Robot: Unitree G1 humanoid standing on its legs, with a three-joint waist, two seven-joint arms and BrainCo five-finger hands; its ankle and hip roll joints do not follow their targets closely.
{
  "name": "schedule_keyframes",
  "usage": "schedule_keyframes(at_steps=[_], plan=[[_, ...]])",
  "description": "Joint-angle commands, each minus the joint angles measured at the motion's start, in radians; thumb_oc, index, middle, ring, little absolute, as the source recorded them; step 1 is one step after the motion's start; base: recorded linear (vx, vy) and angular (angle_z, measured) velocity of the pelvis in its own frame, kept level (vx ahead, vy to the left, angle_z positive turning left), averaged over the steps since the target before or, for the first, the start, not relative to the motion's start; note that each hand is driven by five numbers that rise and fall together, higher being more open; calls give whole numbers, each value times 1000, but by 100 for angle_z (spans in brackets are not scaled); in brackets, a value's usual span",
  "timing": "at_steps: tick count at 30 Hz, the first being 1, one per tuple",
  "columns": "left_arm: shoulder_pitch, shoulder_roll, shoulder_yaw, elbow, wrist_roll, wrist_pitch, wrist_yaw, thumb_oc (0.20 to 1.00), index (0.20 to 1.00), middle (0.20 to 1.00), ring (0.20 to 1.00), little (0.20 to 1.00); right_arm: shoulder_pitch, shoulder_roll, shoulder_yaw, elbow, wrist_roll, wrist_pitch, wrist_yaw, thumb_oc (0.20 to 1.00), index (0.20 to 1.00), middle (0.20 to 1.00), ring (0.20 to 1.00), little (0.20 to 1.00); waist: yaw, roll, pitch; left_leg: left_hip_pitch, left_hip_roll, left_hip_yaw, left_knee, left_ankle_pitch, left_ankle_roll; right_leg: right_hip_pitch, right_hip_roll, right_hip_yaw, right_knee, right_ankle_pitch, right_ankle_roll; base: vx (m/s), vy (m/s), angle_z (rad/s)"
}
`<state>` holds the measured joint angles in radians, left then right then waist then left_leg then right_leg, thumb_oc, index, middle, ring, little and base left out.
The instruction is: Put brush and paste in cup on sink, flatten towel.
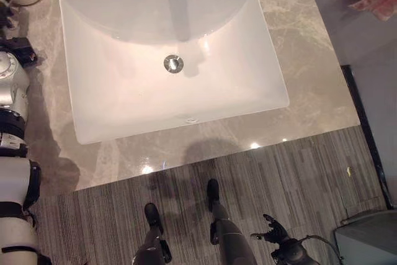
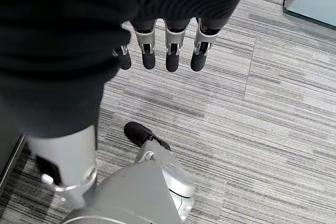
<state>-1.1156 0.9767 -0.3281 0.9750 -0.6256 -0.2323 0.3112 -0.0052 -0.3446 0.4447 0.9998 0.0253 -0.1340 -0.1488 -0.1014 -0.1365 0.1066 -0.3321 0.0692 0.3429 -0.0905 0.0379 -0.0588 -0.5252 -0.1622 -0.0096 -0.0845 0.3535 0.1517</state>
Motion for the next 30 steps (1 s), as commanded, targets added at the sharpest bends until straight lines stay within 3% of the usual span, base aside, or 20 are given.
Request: schedule_keyframes(at_steps=[1,13,15,16,17,18,22,26,30], plan=[[67,5,42,-81,19,-26,10,200,200,200,200,200,-26,-26,-32,35,14,3,-6,1000,1000,1000,1000,1000,7,39,44,-40,-32,-92,113,-56,31,233,-53,10,-3,39,110,11,69,2],[180,-37,102,-155,69,-30,33,200,200,200,200,200,-30,-25,-42,26,-7,11,-10,1000,1000,1000,1000,1000,24,37,31,29,-43,-107,116,-73,43,295,-68,-13,5,54,110,-13,25,2],[200,-43,110,-183,76,-33,36,200,200,200,200,200,-29,-24,-44,30,-9,11,-9,1000,1000,1000,1000,1000,24,29,33,26,-48,-96,118,-44,50,286,-77,-8,15,65,110,-64,23,0],[289,-94,169,-288,57,-62,56,200,200,200,200,200,-22,-20,-68,50,-8,19,-14,1000,1000,1000,1000,1000,32,34,28,64,-56,-107,101,-45,56,303,-81,-2,52,53,110,34,67,3],[295,-95,174,-292,58,-61,58,200,200,200,200,200,-21,-22,-67,50,-8,19,-14,1000,1000,1000,1000,1000,31,36,28,67,-56,-107,99,-45,56,305,-81,-2,52,52,110,51,117,4],[384,-178,226,-384,-3,-93,55,200,200,200,200,200,-15,-15,-87,67,-3,24,-20,1000,1000,1000,1000,1000,31,46,25,102,-65,-114,74,-41,60,313,-79,10,84,43,106,35,103,4],[536,-226,285,-542,47,-105,41,200,200,200,200,200,-6,-11,-122,100,-9,30,-23,1000,1000,1000,1000,1000,37,68,24,151,-83,-129,49,-39,71,318,-77,20,144,27,97,29,119,16],[703,-303,341,-696,69,-108,-15,200,200,200,200,200,12,-14,-177,130,-20,42,-21,1000,1000,1000,1000,1000,38,102,9,232,-116,-152,22,-46,94,327,-73,51,261,50,88,43,140,16],[769,-296,362,-762,126,-94,-37,200,200,200,200,200,16,-23,-193,133,-31,42,-21,1000,1000,1000,1000,1000,42,120,5,269,-124,-158,14,-50,108,319,-61,37,348,40,76,26,124,9]])
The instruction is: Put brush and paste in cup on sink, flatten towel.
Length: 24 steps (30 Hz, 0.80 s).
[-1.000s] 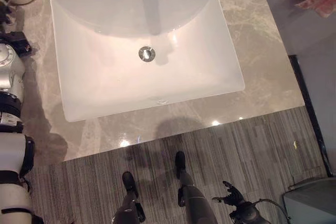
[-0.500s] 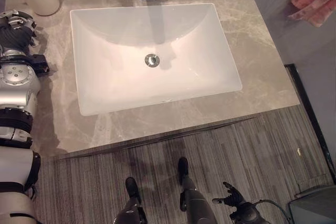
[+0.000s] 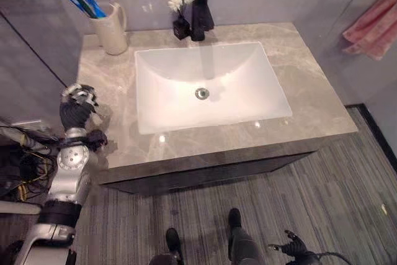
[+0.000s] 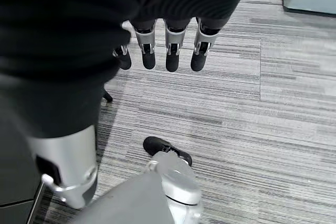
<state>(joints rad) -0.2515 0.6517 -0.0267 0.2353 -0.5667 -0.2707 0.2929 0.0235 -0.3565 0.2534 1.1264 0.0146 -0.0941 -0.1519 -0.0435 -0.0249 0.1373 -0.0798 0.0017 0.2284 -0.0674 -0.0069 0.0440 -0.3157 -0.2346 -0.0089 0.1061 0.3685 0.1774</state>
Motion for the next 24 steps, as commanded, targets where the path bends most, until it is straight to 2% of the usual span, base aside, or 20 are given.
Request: schedule_keyframes(at_steps=[1,2,3,4,5,9,12,14,17,19,24], plan=[[-79,28,62,-33,85,-55,-22,200,200,200,200,200,-11,-14,-7,5,-17,-1,-17,1000,1000,1000,1000,1000,-23,21,-26,28,-52,-57,-7,-7,7,101,50,62,195,-13,43,75,235,17],[-60,32,66,-37,106,-54,-42,200,200,200,200,200,-11,-17,-8,11,-7,-10,-9,1000,1000,1000,1000,1000,-37,44,-23,58,-46,-61,-5,-11,10,48,134,85,231,-165,5,81,222,32],[-45,41,76,-38,117,-49,-46,200,200,200,200,200,-12,-17,-7,19,-9,-12,-8,1000,1000,1000,1000,1000,-22,41,-30,61,-52,-47,-3,-15,10,38,129,38,204,-195,-4,233,133,39],[8,37,105,-47,104,-46,-69,200,200,200,200,200,-8,-12,-15,46,-24,-12,-10,1000,1000,1000,1000,1000,-33,34,-44,104,-59,-48,-17,-28,-3,4,127,-13,69,-164,7,242,-27,25],[12,32,102,-48,107,-44,-73,200,200,200,200,200,-6,-12,-15,50,-27,-12,-9,1000,1000,1000,1000,1000,-40,34,-41,117,-59,-54,-16,-33,-5,-11,134,-5,37,-153,10,229,-60,9],[18,19,86,-34,116,-37,-78,200,200,200,200,200,5,-14,-23,62,-27,-3,-8,1000,1000,1000,1000,1000,-60,33,-29,180,-65,-89,-18,-63,-13,-51,140,-1,-42,-116,19,191,-34,25],[18,12,74,-21,106,-30,-84,200,200,200,200,200,19,-13,-25,65,-31,1,-7,1000,1000,1000,1000,1000,-73,30,-32,206,-73,-114,-20,-77,-15,-53,150,18,-47,-104,25,186,-65,50],[-2,-8,45,16,91,-24,-94,200,200,200,200,200,43,-15,-27,79,-35,6,-6,1000,1000,1000,1000,1000,-86,26,-56,231,-68,-140,-20,-96,-24,-16,158,40,-62,-118,14,267,-139,59],[-5,-11,36,33,85,-20,-101,200,200,200,200,200,57,-21,-25,78,-45,8,-2,1000,1000,1000,1000,1000,-96,35,-73,246,-45,-159,-20,-84,-40,-6,180,39,-46,-136,-1,162,-101,41],[-14,-4,29,55,85,-13,-100,200,200,200,200,200,65,-35,-25,65,-50,5,0,1000,1000,1000,1000,1000,-104,45,-85,251,-18,-176,-20,-67,-60,10,193,12,-38,-170,-24,219,-169,14],[-59,32,21,123,91,-5,-77,200,200,200,200,200,62,-58,-45,6,-10,-14,-12,1000,1000,1000,1000,1000,-120,62,-96,235,16,-185,-20,-33,-91,9,202,-17,-43,-192,-40,128,-124,38]])
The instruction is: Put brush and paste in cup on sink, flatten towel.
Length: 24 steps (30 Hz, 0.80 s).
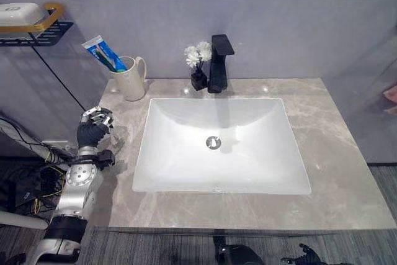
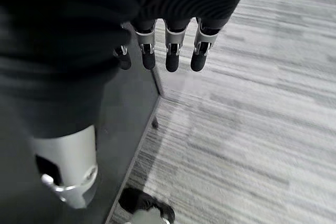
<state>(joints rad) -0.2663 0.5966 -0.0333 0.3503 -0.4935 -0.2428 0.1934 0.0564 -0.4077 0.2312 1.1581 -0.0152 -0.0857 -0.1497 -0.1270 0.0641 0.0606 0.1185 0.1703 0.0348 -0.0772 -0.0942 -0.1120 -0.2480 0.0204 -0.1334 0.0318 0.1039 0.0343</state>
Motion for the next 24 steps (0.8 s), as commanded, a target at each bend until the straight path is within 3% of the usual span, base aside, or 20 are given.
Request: schedule_keyframes(at_steps=[1,8,15,24], plan=[[-45,87,27,8,18,-33,23,200,200,200,200,200,29,-7,-23,-26,20,-22,-14,1000,1000,1000,1000,1000,-37,-27,-19,37,-153,8,-10,54,65,-59,-53,107,31,72,103,59,-54,14],[-125,169,31,129,13,-15,51,200,200,200,200,200,42,-23,5,-77,8,-30,-7,1000,1000,1000,1000,1000,-48,-8,-11,6,-131,24,-10,90,39,-69,-44,96,5,70,93,35,-55,4],[-319,285,-58,299,2,7,54,200,200,200,200,200,33,-31,46,-62,1,-29,-7,1000,1000,1000,1000,1000,-69,5,24,-57,-117,57,-10,114,20,-127,-36,106,-14,88,91,-28,-6,-4],[-514,309,-164,459,-3,7,63,200,200,200,200,200,-11,-30,75,-30,28,-34,-15,1000,1000,1000,1000,1000,-74,-7,54,-123,-111,86,-10,126,8,-174,-29,121,-60,129,96,-37,-9,-10]])
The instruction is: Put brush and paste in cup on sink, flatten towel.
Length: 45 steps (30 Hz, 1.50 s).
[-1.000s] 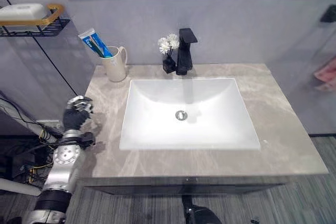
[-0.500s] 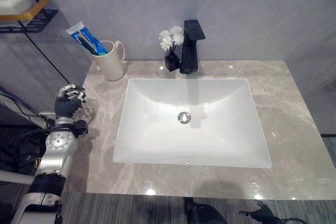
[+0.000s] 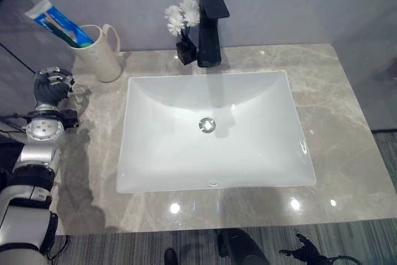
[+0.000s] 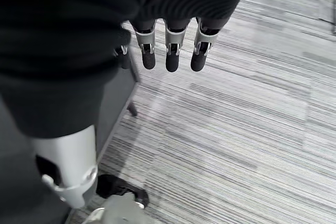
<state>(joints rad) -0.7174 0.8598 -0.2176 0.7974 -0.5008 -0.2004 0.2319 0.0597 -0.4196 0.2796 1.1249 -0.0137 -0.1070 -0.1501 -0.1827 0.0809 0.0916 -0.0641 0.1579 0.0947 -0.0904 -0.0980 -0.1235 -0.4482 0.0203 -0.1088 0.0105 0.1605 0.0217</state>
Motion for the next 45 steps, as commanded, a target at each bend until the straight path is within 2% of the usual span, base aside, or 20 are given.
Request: schedule_keyframes(at_steps=[1,6,12,18,30,35,45], plan=[[-74,39,10,20,4,-35,26,200,200,200,200,200,-18,-18,31,3,28,-13,-15,1000,1000,1000,1000,1000,-18,-24,24,55,-97,27,3,131,18,23,-30,97,-42,75,109,-8,-19,-9],[-107,2,-16,35,19,-27,44,200,200,200,200,200,-46,-22,48,-39,48,-19,-24,1000,1000,1000,1000,1000,-15,-13,33,41,-94,27,3,139,11,13,-36,97,-58,81,109,5,-8,-3],[-101,-12,-12,51,29,-21,47,200,200,200,200,200,-53,-38,53,-88,48,-28,-27,1000,1000,1000,1000,1000,-16,7,37,46,-89,35,3,152,0,12,-39,94,-55,77,107,11,-3,1],[-137,-12,-21,83,34,-21,56,200,200,200,200,200,-74,-43,61,-85,44,-29,-32,1000,1000,1000,1000,1000,-17,13,37,33,-83,59,3,163,-9,3,-29,94,-74,90,108,7,-4,-3],[-190,-66,-35,74,14,-36,89,200,200,200,200,200,-91,-30,78,-51,42,-26,-43,1000,1000,1000,1000,1000,-26,-5,44,14,-78,89,3,177,-14,-26,-12,115,-81,103,115,11,-3,-6],[-215,-85,-45,87,37,-34,97,200,200,200,200,200,-89,-39,80,-83,49,-34,-42,1000,1000,1000,1000,1000,-33,-10,37,17,-82,123,3,166,-12,-38,-1,143,-84,113,121,33,27,-21],[-274,-145,-81,89,53,-38,109,200,200,200,200,200,-81,-34,99,-101,47,-41,-35,1000,1000,1000,1000,1000,-48,-11,37,24,-83,148,3,156,-13,-46,9,158,-86,120,124,10,6,-8]])
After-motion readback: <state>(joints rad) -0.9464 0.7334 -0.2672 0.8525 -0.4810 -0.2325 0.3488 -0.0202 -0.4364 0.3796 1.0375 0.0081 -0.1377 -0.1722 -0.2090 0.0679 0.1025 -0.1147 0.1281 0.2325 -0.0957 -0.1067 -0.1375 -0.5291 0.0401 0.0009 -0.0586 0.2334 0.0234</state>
